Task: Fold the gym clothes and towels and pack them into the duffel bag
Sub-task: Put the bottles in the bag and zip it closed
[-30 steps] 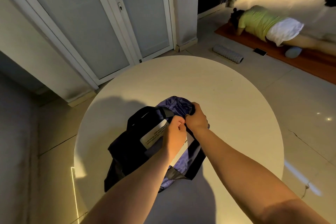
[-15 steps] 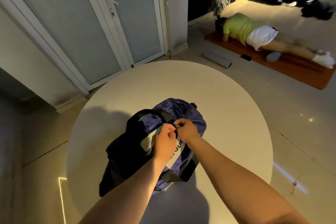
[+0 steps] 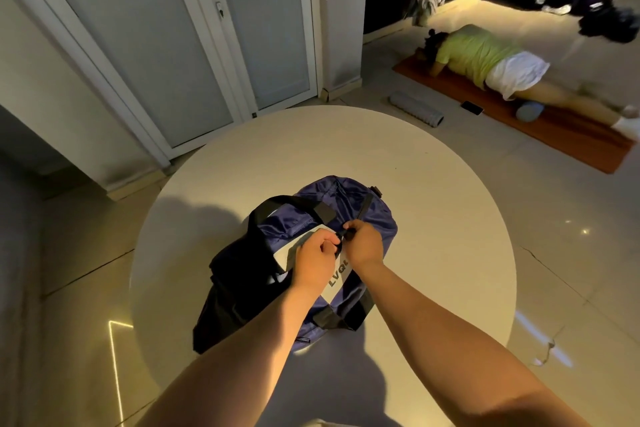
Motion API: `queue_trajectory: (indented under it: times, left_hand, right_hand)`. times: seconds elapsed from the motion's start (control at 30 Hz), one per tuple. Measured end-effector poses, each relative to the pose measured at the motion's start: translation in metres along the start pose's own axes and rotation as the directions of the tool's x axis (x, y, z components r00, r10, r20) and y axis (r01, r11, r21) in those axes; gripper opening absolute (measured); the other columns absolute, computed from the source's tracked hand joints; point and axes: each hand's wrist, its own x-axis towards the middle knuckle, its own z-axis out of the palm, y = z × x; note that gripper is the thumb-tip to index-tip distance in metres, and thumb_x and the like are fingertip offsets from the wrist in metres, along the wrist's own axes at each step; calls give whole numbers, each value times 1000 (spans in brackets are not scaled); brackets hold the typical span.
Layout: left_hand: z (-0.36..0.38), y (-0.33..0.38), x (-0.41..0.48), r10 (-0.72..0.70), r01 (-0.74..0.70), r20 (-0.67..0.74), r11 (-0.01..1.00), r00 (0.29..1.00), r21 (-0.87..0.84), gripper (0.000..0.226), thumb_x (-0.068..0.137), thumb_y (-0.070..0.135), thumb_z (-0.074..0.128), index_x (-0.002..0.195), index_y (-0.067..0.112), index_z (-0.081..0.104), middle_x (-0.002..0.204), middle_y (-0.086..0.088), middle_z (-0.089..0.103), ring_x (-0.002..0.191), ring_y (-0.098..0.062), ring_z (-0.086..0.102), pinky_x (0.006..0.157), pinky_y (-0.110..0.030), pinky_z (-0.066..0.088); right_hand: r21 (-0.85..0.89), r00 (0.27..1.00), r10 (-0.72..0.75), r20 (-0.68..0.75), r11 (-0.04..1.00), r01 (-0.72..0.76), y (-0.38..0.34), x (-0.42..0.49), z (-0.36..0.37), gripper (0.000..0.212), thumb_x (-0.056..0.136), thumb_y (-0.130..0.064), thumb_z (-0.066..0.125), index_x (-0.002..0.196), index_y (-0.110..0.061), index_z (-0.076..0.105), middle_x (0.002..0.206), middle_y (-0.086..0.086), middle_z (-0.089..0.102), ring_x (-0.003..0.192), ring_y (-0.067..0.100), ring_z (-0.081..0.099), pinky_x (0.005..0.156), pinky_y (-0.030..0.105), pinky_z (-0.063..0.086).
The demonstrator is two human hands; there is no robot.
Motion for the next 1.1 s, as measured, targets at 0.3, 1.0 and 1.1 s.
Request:
queue_trajectory:
  times: [0.3, 1.0, 1.1]
  left_hand:
    - [-13, -15, -13, 1, -1, -5, 999, 1000, -48, 27, 98, 1, 44, 96, 18, 65, 92, 0, 66, 87, -26, 63, 75, -32, 49]
    - [-54, -33, -35, 36, -122, 210, 902, 977, 414, 36, 107, 28, 40, 136, 19, 59, 131, -6, 65, 120, -28, 59, 92, -37, 48]
    - [-56, -36, -34, -26, -97, 323, 929, 946, 357, 32, 108, 25, 35, 120, 8, 58, 135, -14, 60, 123, -33, 54, 91, -32, 40]
  right_hand:
    - [-159, 989, -150, -4, 976, 148, 2, -20, 5, 39, 100, -12, 48, 137, -23, 58, 118, 16, 56, 113, 35, 51, 83, 40, 43]
    - [-7, 997, -34, 62, 999, 35, 7, -90, 43, 58, 83, -55, 58, 133, -32, 37, 112, 3, 62, 94, 27, 64, 76, 43, 54]
    - [-34, 999, -14, 35, 999, 15, 1, -95, 45, 45, 86, -41, 63, 122, -30, 38, 100, 0, 64, 90, 26, 63, 70, 41, 54]
